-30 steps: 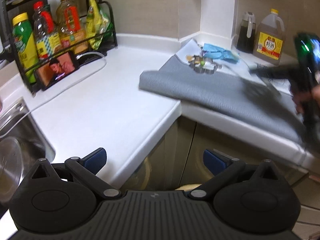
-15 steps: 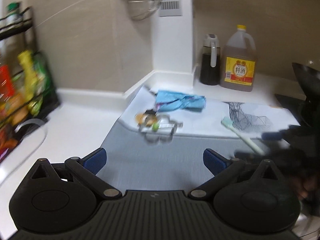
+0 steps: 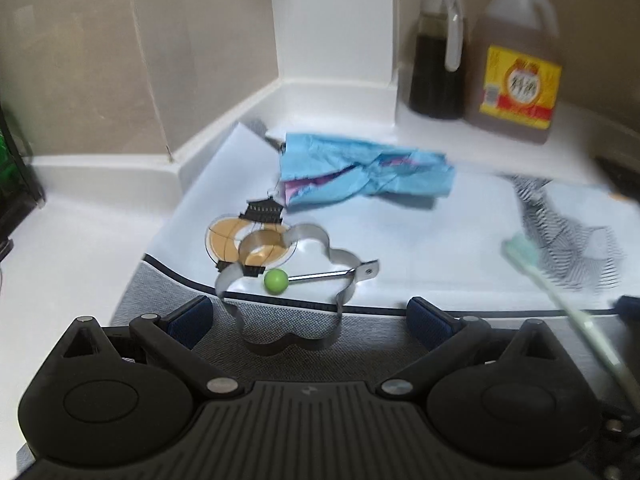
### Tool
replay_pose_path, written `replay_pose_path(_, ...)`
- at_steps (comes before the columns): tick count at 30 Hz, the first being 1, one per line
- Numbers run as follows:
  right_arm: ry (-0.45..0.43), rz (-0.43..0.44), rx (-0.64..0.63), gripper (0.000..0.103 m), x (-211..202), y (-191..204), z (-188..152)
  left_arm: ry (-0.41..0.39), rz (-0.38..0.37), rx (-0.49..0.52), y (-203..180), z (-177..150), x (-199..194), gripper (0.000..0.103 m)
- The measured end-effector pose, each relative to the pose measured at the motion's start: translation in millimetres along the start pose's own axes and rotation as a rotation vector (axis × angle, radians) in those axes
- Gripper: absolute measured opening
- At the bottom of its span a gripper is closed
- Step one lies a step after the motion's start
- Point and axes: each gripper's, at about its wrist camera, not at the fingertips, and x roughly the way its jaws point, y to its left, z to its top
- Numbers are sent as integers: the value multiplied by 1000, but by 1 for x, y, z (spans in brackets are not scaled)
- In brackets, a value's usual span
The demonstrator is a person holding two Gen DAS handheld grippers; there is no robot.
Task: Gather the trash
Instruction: 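Lift the toothbrush with the right tool while the left tool grasps the metal egg ring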
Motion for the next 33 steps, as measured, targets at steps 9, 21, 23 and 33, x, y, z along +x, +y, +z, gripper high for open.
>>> replay_pose_path(9, -2, -27, 16, 103, -2, 1, -1, -84, -13, -101, 9, -14, 0, 103)
replay_pose_path(21, 1, -91, 63, 103, 10, -10, 7, -85, -15, -101, 9, -14, 2, 103)
replay_pose_path(23, 0, -91, 63, 103, 9, -10, 7, -85, -15, -101, 9, -14, 2, 103)
replay_pose_path(33, 0, -92, 64, 103, 9, -10, 7, -85, -15, -101, 9, -15, 2, 103)
